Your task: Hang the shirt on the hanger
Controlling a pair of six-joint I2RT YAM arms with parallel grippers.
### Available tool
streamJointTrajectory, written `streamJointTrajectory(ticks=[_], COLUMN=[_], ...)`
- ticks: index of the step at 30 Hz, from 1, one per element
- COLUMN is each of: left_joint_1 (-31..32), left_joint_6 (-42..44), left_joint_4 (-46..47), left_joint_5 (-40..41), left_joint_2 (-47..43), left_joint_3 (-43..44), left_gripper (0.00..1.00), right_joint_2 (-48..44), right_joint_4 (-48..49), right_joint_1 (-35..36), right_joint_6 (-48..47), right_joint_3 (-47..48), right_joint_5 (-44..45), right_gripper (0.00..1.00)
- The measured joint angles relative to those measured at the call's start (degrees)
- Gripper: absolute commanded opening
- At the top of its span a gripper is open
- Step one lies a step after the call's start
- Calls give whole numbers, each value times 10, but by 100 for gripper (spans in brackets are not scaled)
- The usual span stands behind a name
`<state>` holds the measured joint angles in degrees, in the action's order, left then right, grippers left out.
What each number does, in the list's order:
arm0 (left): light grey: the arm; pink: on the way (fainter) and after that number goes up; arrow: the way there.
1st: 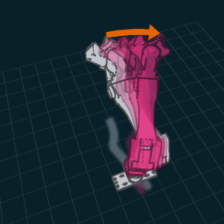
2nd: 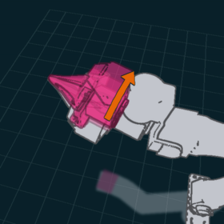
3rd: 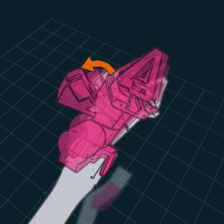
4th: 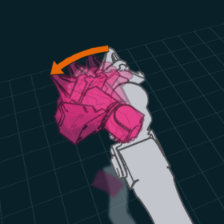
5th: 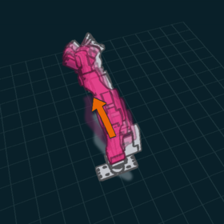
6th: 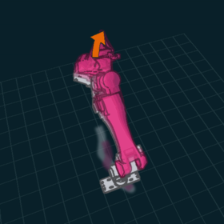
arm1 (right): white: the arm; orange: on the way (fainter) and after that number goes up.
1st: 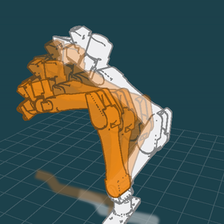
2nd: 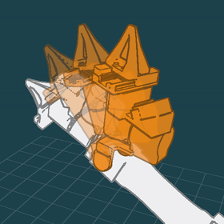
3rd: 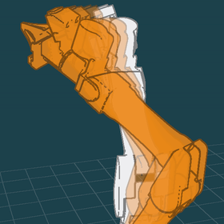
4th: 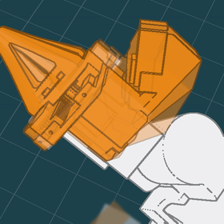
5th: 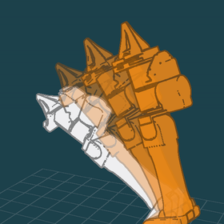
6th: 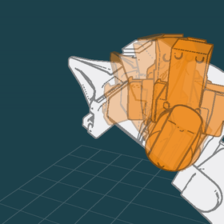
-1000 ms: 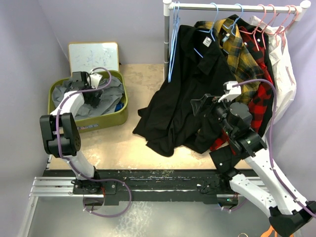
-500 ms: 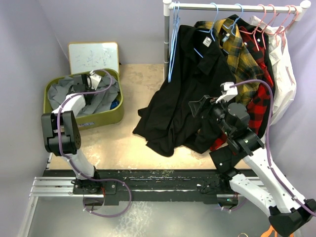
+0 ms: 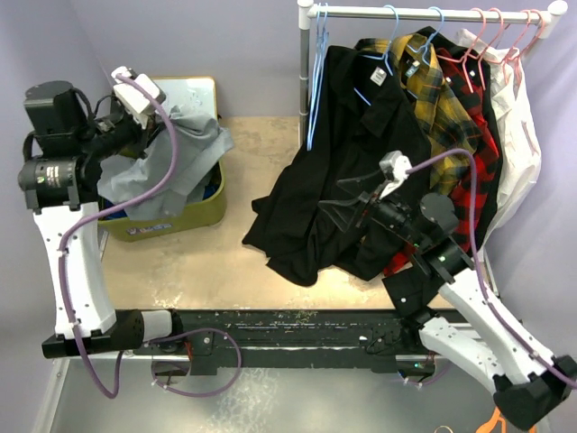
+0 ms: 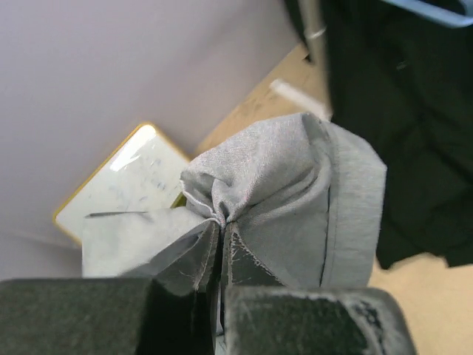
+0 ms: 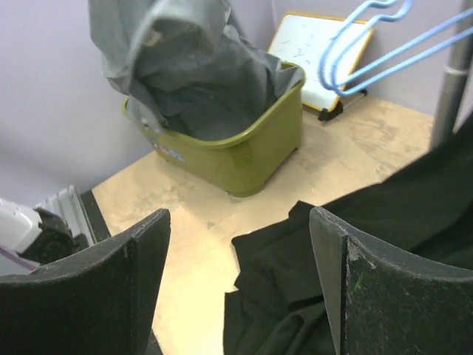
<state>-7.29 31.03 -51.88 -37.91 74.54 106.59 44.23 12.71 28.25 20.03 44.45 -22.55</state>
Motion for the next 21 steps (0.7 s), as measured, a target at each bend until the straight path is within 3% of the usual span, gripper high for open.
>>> streamJointTrajectory(ticks=[2,3,4,5,9,14,21], left_joint_1=[1,1,1,2,2,2,2], left_joint_6=[-4,-7,-11,-17,-41,-50,-49], left_joint_4=[-40,-61,-74,-86,-107,-110,-112], left_joint_5=[-43,-63,-77,-90,-123,-128,-143], left_joint_2=[2,10,16,24,61,64,53], left_joint_3=[58,92,115,140,208,209,159], left_gripper=[0,0,0,0,0,0,0], right_joint_2=[27,45,61,81,168,211,306], right_joint_4=[31,45,56,70,165,268,431], right_joint_1=[23,41,57,76,125,178,277], right_joint_6=[-24,-41,-57,-78,-174,-335,-648], right_joint_3=[0,2,5,12,40,40,52], right_joint_5=[-9,-10,-11,-13,-39,-8,84], right_gripper=[81,86,97,100,100,100,100])
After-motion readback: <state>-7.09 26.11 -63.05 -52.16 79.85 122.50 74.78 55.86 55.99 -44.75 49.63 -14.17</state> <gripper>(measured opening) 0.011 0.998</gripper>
